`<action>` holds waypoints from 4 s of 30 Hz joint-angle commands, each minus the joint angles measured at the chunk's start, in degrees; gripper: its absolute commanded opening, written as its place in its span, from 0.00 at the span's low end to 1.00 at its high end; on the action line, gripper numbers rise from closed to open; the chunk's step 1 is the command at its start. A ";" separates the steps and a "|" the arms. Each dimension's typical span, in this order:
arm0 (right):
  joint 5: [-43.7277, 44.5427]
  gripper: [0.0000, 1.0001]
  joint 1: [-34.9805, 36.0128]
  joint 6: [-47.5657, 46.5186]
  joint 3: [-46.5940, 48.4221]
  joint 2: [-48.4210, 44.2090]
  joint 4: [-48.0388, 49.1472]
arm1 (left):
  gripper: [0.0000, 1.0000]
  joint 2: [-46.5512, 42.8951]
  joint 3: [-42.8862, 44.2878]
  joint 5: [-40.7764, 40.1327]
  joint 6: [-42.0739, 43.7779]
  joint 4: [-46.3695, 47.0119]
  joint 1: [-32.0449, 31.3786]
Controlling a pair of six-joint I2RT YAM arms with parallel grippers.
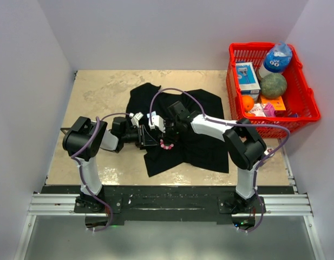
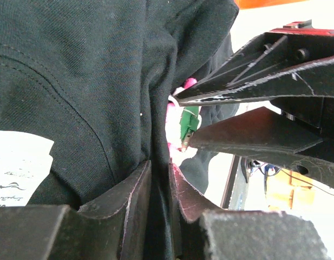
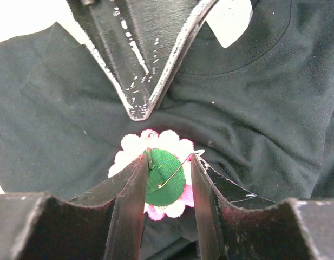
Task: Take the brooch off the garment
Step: Close the brooch over the clothes.
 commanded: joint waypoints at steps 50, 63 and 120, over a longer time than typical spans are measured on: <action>7.11 0.26 2.64 -2.54 5.96 4.03 -12.77 | 0.29 3.04 -1.30 -4.91 4.22 -8.27 0.09; 12.21 0.34 1.76 -1.39 -0.64 -3.62 -6.26 | 0.30 2.87 -1.12 -4.91 4.13 -8.27 0.09; 10.54 0.22 0.00 -3.86 -3.89 -3.27 -6.35 | 0.31 3.66 -0.68 -4.91 4.31 -8.97 0.26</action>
